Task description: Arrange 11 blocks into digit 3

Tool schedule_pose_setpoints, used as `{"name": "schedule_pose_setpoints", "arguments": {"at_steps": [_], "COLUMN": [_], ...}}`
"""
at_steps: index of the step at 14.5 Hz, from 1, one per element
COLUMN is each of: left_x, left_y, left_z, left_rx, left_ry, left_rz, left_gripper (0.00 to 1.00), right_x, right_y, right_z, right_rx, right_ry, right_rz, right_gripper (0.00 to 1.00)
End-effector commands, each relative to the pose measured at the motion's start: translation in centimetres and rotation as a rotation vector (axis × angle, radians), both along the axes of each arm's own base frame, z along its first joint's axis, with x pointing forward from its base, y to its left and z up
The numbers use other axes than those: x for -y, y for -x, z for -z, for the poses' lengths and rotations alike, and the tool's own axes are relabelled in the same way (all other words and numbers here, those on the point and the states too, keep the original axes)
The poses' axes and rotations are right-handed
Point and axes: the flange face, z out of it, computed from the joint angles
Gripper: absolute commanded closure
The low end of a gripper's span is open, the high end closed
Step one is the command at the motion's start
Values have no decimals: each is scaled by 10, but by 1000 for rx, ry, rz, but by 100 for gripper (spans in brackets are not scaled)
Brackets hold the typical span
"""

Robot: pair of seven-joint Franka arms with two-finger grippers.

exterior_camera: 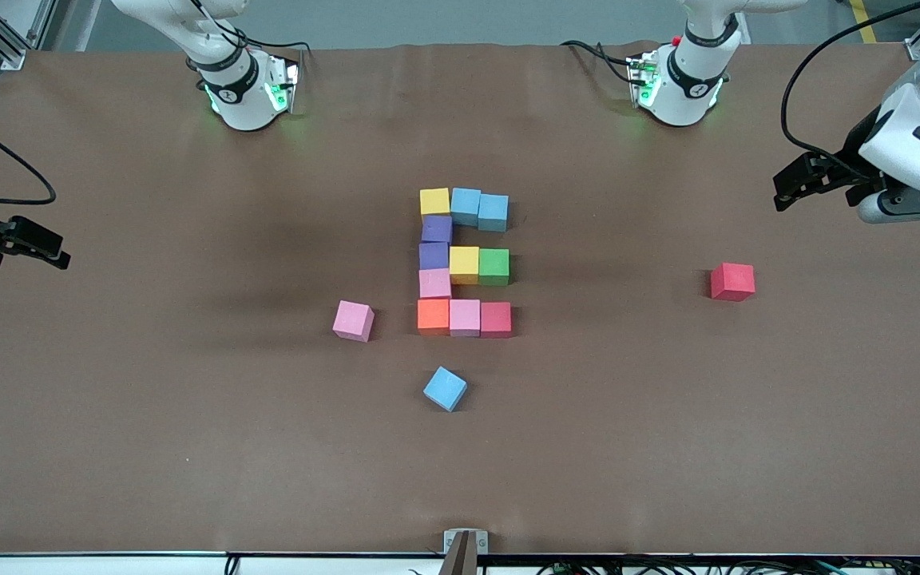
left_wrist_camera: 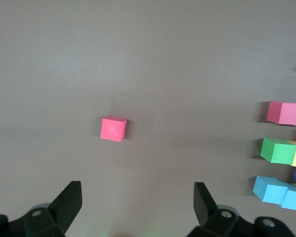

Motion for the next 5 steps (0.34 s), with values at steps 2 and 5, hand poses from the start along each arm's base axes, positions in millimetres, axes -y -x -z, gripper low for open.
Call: {"name": "schedule_pose_setpoints", "arguments": {"at_steps": [2, 5], "left_x": [0, -1], "left_y": [0, 0], "left_z": [-6, -8], "left_rx": [14, 14], "left_ry": [3, 3], "left_rz": [9, 6], "left_gripper": [0, 0], "right_x": [-1, 0], "right_y": [2, 2], "right_z": [-6, -6], "right_rx": [0, 1], "right_ry": [-4, -2], "right_rz": [2, 2], "right_gripper": [0, 0]}}
